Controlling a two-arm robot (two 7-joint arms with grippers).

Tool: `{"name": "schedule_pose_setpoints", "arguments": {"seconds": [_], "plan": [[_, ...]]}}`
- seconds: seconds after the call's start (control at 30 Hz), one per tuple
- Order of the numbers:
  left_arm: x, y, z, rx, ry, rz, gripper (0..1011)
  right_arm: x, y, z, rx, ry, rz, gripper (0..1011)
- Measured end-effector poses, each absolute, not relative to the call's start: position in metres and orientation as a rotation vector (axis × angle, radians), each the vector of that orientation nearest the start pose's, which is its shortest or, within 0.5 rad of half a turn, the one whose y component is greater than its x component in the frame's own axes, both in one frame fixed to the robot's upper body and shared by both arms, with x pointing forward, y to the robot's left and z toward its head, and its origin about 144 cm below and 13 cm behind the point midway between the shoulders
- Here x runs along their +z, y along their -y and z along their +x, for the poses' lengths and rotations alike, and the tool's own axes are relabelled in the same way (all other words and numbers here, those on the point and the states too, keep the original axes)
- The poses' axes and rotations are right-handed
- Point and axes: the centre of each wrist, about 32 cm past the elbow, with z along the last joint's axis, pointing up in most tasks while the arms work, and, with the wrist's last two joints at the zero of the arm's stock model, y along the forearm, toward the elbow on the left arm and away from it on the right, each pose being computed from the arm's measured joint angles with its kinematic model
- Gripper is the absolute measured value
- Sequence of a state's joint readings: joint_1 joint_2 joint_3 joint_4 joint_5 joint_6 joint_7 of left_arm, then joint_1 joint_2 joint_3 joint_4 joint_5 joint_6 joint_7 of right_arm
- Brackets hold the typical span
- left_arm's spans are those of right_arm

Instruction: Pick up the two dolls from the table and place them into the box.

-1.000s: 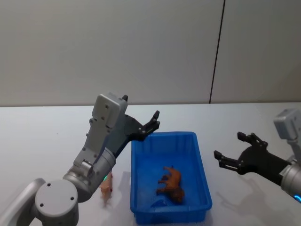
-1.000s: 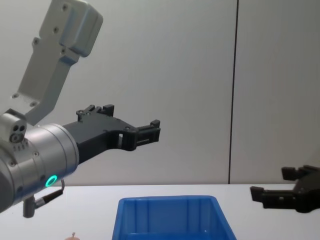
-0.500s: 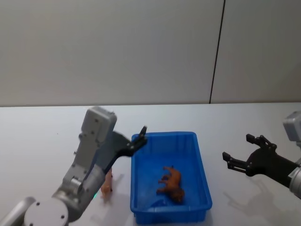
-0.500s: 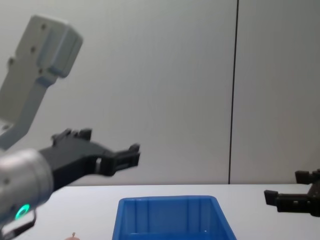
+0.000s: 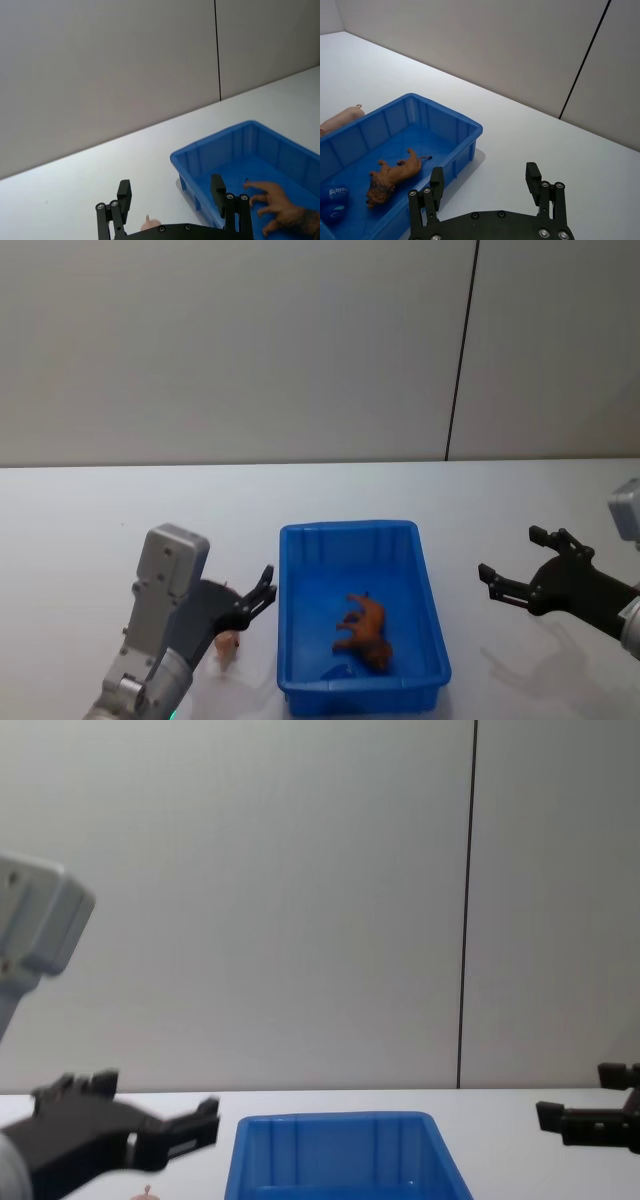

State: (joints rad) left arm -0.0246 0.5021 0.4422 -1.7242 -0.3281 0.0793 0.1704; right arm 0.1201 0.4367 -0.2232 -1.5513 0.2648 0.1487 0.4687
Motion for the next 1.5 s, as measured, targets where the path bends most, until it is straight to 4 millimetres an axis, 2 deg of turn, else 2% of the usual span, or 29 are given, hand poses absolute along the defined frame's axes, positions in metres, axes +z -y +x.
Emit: {"name": "schedule_pose_setpoints", "arguments": {"seconds": [0.47,1.2,1.5], "plan": [[1.128,-0.240,0.431,1.291,-0.025,0.224,1001,1.173,0.292,0.485,-0.921,-0.002,-0.243,1001],[1.098,-0.253,0.441,1.271,-0.114,0.261,1001,1.173,0.292,0.485,-0.921,-0.002,-0.244,1001],[1.092,-0.256,0.447,1.262,-0.127,0.270,832,1.173,0.292,0.485,-0.921,-0.002,-0.244,1001]]}}
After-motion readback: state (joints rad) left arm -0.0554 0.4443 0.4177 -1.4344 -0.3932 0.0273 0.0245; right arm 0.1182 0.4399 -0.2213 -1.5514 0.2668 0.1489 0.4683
